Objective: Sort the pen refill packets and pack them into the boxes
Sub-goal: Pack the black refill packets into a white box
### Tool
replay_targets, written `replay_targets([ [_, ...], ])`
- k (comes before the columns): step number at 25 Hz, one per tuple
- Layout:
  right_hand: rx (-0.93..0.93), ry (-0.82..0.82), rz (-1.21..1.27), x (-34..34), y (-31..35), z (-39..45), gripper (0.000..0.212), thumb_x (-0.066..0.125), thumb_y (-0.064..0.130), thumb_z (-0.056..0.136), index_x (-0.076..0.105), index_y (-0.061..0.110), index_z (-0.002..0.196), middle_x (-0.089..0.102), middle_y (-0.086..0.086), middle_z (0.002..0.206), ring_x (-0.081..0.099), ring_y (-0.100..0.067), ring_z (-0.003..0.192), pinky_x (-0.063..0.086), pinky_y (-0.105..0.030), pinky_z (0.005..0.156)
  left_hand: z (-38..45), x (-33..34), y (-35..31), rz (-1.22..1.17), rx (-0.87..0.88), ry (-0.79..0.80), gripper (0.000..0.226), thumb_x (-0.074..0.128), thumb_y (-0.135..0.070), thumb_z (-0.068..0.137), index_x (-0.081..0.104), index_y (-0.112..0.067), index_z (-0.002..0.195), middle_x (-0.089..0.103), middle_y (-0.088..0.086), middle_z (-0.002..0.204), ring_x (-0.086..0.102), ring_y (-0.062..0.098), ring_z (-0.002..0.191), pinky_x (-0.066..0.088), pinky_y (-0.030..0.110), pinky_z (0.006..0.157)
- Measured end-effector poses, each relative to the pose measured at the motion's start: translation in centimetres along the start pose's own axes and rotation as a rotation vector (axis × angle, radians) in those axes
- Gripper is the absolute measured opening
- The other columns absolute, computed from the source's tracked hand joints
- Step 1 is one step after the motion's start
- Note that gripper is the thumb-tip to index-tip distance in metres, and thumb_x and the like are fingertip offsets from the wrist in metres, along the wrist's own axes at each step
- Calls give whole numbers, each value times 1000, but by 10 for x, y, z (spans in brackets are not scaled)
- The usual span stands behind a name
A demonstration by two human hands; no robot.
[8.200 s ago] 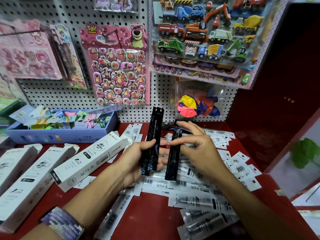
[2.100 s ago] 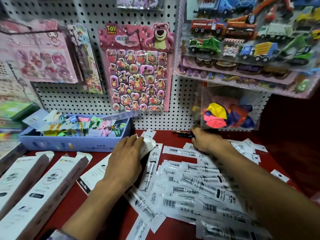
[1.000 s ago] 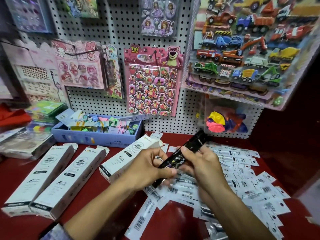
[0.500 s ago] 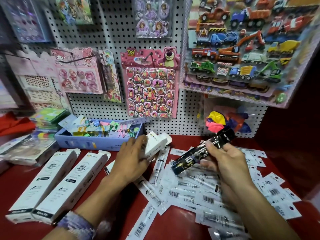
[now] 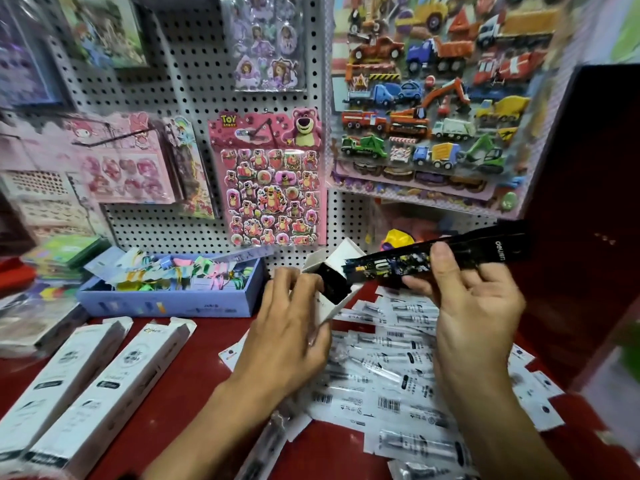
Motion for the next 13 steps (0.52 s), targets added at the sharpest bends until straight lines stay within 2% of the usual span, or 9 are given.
replay_targets([
  [2, -62, 12, -11, 3, 7, -3, 40, 66, 16, 84, 31, 15, 64, 34, 15, 42, 56, -1, 41, 60, -34, 58, -1, 1, -4, 17, 36, -15, 43, 62, -29, 85, 37, -26, 120, 36, -2, 121, 47, 18, 108, 49, 37, 90],
  [4, -99, 43, -28, 8, 11, -5, 38, 67, 19, 81, 35, 14, 63, 40, 14, 42, 60, -3, 45, 61, -33, 60, -3, 2, -3, 5, 39, 6, 57, 60, -30, 88, 33, -34, 137, 33, -2, 129, 45, 15, 112, 42, 28, 94],
  [6, -103, 72, -69, 10, 10, -6, 33, 69, 23, 79, 43, 10, 63, 50, 10, 48, 68, -9, 53, 60, -38, 62, -4, 0, 0, 9, 36, 7, 67, 59, -31, 89, 27, -42, 146, 32, -3, 130, 44, 13, 110, 39, 26, 91],
  [8, -105, 106, -107, 12, 6, -8, 29, 71, 25, 78, 52, 5, 67, 60, 1, 58, 72, -16, 60, 60, -43, 64, -4, -2, 5, 6, 38, -11, 61, 61, -33, 89, 34, -39, 143, 37, -1, 127, 48, 13, 105, 49, 29, 88],
  [9, -117, 129, -116, 13, 5, -9, 23, 71, 25, 78, 58, 8, 68, 63, 3, 59, 72, -17, 61, 61, -40, 64, -3, -3, 6, 3, 34, -22, 53, 61, -34, 90, 40, -35, 138, 40, -1, 125, 50, 13, 104, 53, 32, 85],
  [11, -148, 191, -128, 17, 5, -13, 13, 71, 21, 79, 65, 22, 69, 67, 7, 61, 72, -16, 62, 59, -29, 61, -3, -5, 7, -8, 21, -40, 40, 62, -34, 90, 47, -28, 127, 41, -2, 124, 53, 13, 104, 54, 33, 82],
  [13, -186, 272, -215, 24, 3, -18, 8, 72, 17, 81, 69, 21, 75, 72, 6, 67, 72, -11, 65, 56, -21, 62, -3, -6, 6, -14, 35, -47, 36, 63, -33, 89, 49, -25, 121, 42, -2, 124, 55, 14, 103, 52, 30, 80],
])
Point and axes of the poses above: each hand's wrist, its own z-axis towards the middle knuckle, its own x-axis out of the palm, y = z × x, the point moved 6 cm from there along z, towards the middle knuckle
